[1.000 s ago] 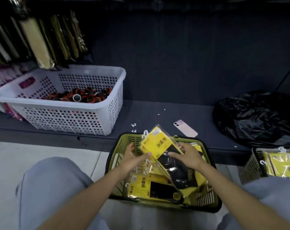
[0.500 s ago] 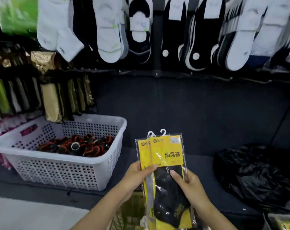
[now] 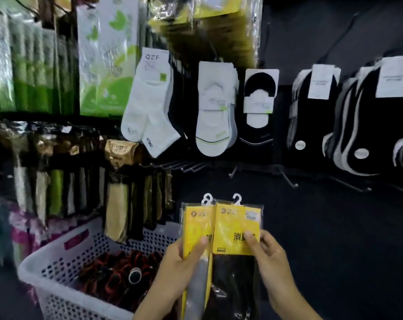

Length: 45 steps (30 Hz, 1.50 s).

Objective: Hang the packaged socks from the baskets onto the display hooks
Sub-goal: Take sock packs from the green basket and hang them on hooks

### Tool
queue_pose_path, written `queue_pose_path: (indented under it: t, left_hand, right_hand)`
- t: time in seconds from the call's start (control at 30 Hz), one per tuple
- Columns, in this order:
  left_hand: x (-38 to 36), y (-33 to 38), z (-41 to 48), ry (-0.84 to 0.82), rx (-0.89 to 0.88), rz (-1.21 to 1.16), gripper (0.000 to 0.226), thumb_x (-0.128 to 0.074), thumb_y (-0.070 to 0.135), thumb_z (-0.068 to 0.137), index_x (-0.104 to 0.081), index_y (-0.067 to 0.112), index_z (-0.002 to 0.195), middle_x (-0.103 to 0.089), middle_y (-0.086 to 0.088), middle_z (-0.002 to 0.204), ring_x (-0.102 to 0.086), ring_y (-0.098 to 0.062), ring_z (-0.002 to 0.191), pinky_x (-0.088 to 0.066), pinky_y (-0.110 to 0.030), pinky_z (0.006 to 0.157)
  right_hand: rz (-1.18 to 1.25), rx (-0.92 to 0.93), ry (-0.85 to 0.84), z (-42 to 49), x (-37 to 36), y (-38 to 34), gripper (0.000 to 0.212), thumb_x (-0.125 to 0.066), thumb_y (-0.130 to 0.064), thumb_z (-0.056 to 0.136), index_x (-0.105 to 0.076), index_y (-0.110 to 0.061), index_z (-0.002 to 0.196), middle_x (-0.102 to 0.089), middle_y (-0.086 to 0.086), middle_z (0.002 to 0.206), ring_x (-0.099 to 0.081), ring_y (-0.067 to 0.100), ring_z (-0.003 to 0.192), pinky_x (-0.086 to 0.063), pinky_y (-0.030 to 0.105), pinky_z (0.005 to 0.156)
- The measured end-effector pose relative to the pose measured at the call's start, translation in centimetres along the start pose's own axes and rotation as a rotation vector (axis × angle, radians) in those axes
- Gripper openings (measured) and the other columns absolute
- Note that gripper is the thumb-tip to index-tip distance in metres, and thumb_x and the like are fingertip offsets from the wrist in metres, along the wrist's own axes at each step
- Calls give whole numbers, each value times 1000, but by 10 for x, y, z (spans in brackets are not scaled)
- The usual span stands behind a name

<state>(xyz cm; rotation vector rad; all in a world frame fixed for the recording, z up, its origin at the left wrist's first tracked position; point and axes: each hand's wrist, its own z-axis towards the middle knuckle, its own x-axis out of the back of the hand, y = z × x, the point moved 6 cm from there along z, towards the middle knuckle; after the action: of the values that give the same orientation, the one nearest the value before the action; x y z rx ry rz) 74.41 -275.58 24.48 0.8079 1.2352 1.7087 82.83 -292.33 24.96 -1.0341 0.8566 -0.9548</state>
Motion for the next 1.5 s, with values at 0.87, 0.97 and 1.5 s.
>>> queue_pose_path:
  t: [0.87,0.97,1.5]
  left_hand:
    - [67,-8,21,278,-88,-31,41,-50,60,78,-61,21,79,-58,5,77,-55,-12,66,-40,-21,66]
    - [69,-11,17,254,-71,-39,53,-52,61,79,-67,10,86,-55,-5,81,-51,-19,75,-41,-32,71]
    - [15,-6,10,142,-38,-125,34,-56,48,85,-70,17,86,-67,-2,77,-64,-22,70,-51,-22,63]
  right_hand:
    - [-135,-19,185,85,2,-11,12,-66,-24,88,-67,-12,89,-74,5,83,-70,18,80,-56,32,74]
    - [-24,-146,263,93,6,5,19,-72,-25,82,-66,-7,86,-72,11,91,-69,24,86,-56,34,75]
    - [-16,-162,27,24,-8,3,25,-64,-30,87,-64,-11,103,-69,8,99,-66,18,87,-56,30,80]
